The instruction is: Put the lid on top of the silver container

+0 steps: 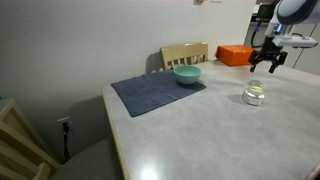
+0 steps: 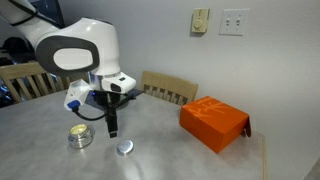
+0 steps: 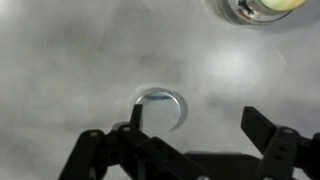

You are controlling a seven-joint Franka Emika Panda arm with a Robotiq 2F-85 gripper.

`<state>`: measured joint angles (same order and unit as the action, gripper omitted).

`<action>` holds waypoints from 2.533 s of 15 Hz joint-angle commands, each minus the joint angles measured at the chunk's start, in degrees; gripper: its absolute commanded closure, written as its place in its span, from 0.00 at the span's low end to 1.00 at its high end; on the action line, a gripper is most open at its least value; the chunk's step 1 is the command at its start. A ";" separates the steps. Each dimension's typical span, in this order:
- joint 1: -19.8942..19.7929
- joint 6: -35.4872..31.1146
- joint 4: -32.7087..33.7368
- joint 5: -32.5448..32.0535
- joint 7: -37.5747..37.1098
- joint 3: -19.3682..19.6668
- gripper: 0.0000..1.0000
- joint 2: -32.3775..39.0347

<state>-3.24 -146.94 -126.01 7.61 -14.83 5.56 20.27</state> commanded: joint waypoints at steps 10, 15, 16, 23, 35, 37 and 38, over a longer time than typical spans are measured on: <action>-3.42 -12.44 3.31 10.96 -2.47 -1.81 0.00 10.09; -3.07 -16.39 2.40 12.18 -3.28 -2.08 0.00 12.76; -2.85 -16.88 1.99 12.10 -3.53 -1.87 0.00 12.40; -1.08 -14.08 0.54 10.53 -6.54 0.81 0.00 9.77; -1.63 -14.43 -5.12 11.40 -7.34 1.52 0.00 6.02; -2.30 -14.34 -4.90 11.78 -6.68 1.00 0.00 6.42; -2.44 -14.31 -4.75 11.79 -6.58 0.95 0.00 6.54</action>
<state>-4.26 -161.99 -129.52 18.42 -22.68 7.51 28.19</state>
